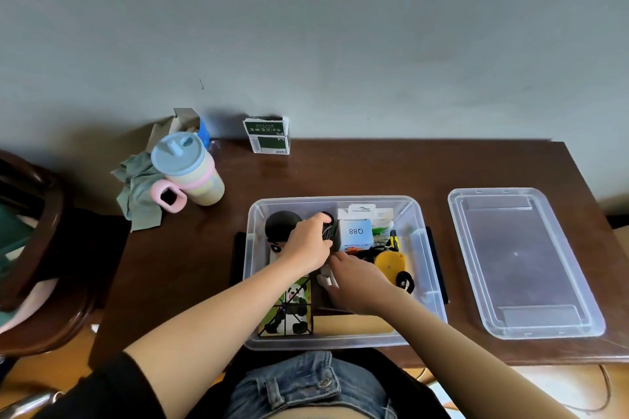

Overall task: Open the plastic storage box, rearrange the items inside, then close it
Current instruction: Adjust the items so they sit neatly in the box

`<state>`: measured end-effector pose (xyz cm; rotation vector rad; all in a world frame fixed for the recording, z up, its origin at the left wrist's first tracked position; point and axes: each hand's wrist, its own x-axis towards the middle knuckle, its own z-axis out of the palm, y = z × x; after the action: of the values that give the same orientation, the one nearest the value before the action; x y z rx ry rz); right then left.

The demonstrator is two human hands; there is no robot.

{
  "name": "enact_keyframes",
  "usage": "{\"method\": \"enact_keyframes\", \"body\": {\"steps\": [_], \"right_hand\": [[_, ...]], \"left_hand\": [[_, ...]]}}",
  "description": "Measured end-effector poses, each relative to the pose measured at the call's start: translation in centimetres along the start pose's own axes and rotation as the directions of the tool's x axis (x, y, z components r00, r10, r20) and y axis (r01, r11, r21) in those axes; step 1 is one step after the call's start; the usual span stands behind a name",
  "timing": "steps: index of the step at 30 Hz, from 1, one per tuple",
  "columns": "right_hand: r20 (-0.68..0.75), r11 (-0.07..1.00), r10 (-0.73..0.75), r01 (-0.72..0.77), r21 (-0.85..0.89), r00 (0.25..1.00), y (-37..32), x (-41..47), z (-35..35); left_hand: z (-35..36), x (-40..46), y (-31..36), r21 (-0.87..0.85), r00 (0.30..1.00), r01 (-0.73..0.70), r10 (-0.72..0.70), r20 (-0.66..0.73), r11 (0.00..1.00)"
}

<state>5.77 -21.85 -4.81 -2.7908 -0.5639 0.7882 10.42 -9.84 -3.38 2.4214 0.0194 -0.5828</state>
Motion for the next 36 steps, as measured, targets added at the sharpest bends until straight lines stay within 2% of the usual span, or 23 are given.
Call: {"method": "enact_keyframes", "body": {"steps": [4, 10, 15, 23, 29, 32, 36], "right_hand": [[0.057, 1.000, -0.024, 0.024, 0.004, 0.998, 0.3, -0.7, -0.1], [0.079, 0.994, -0.024, 0.015, 0.106, 0.997, 0.5, -1.3, -0.4], [0.049, 1.000, -0.001, 0.002, -0.015, 0.999, 0.0, -0.7, -1.3], [-0.032, 0.999, -0.005, 0.004, -0.038, 0.999, 0.8, -1.9, -0.7], [-0.226, 0.990, 0.105, -0.080, 0.117, 0.968, 0.0, -0.4, -0.7], [-0.262, 0.978, 0.099, -0.046, 0.203, 0.960, 0.2, -0.1, -0.2], [-0.308, 0.935, 0.072, 0.044, 0.352, 0.949, 1.6, -1.5, 0.8]], "left_hand": [[0.7, 0.2, 0.1, -0.044, 0.999, 0.030, -0.031, -0.021, 0.999], [1.4, 0.4, 0.0, -0.103, 0.999, 0.034, -0.036, -0.015, 0.994], [1.4, 0.5, -0.1, -0.173, 0.998, 0.039, -0.047, -0.044, 0.984], [2.0, 0.9, -0.1, -0.300, 0.994, 0.064, -0.086, -0.060, 0.952], [1.8, 1.1, -0.4, -0.264, 0.999, 0.047, -0.045, 0.017, 0.963], [1.0, 1.3, -0.7, -0.195, 0.991, 0.066, -0.040, 0.131, 0.979], [0.4, 1.0, -1.6, -0.188, 0.978, 0.077, -0.037, 0.207, 0.979]]}}
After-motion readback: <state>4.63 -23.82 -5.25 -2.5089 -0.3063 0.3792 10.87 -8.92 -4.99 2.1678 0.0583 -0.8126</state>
